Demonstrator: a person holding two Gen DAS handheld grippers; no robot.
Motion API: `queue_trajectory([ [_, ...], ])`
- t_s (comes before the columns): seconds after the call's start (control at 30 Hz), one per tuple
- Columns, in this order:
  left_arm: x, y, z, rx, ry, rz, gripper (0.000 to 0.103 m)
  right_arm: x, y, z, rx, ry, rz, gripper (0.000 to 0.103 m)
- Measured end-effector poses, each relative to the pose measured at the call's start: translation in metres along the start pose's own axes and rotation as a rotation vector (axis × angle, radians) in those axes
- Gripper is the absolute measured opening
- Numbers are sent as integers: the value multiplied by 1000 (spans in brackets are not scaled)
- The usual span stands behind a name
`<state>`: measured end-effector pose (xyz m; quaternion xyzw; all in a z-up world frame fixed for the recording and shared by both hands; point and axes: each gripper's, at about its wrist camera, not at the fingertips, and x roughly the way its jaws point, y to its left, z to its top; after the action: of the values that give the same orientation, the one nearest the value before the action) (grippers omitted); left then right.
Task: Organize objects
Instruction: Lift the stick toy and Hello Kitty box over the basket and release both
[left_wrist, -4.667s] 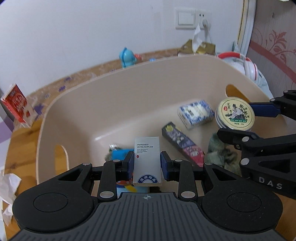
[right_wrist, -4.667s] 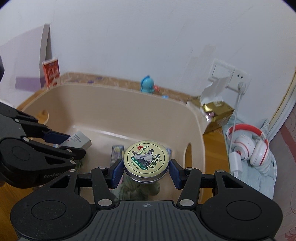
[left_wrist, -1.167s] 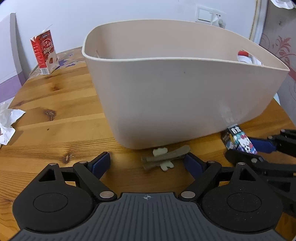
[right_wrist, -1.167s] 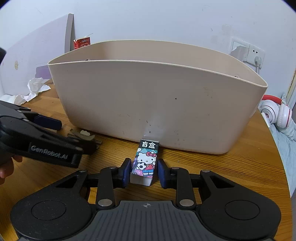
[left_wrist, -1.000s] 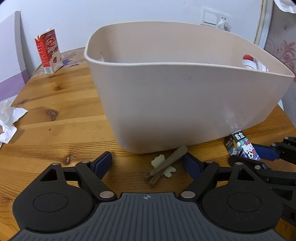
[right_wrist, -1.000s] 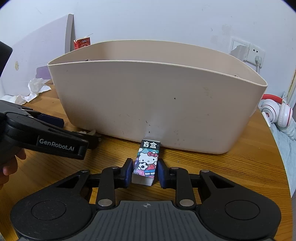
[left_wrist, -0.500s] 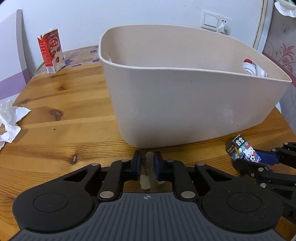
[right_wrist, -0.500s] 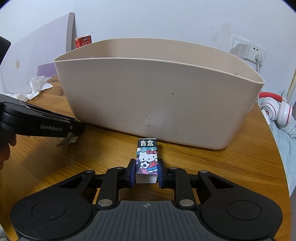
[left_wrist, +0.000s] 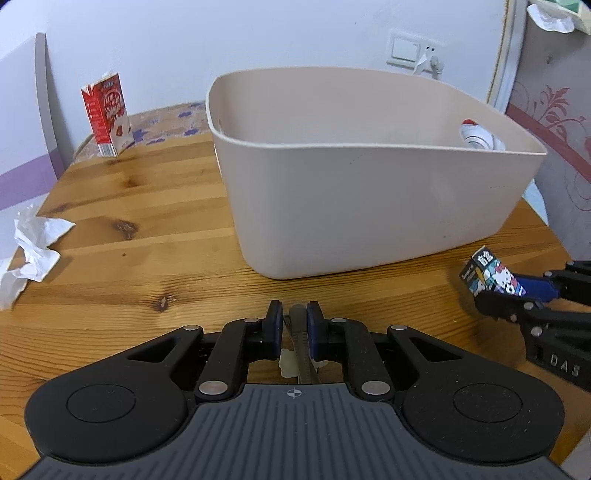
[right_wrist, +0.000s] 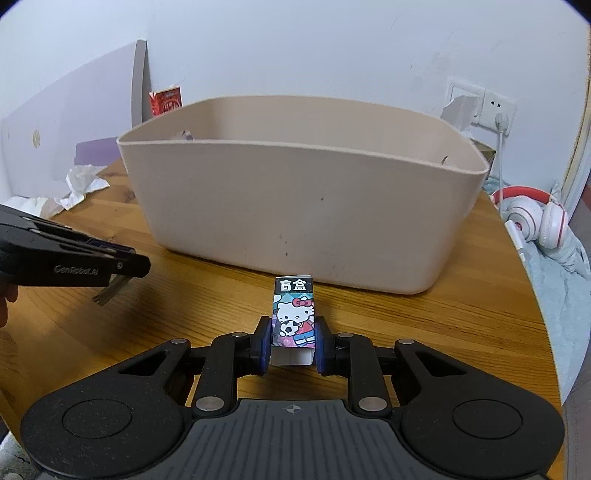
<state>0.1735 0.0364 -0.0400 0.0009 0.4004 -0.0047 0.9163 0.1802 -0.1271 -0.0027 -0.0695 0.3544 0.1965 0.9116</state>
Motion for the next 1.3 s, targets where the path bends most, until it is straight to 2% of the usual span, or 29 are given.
queue_trajectory([
  [0.4, -55, -8, 9, 55, -87, -21, 13, -48, -8, 14, 8, -117, -3, 21],
  [0.73, -88, -17, 38, 79, -189, -44, 13, -77, -22, 48, 21, -241, -6, 21],
  [1.0, -88, -24, 74, 96, -248, -34, 13, -75, -36, 76, 36, -300, -22, 21],
  [1.3, -57, -35, 110, 107, -246, -17, 13, -59, -51, 98, 46, -313, -33, 21],
])
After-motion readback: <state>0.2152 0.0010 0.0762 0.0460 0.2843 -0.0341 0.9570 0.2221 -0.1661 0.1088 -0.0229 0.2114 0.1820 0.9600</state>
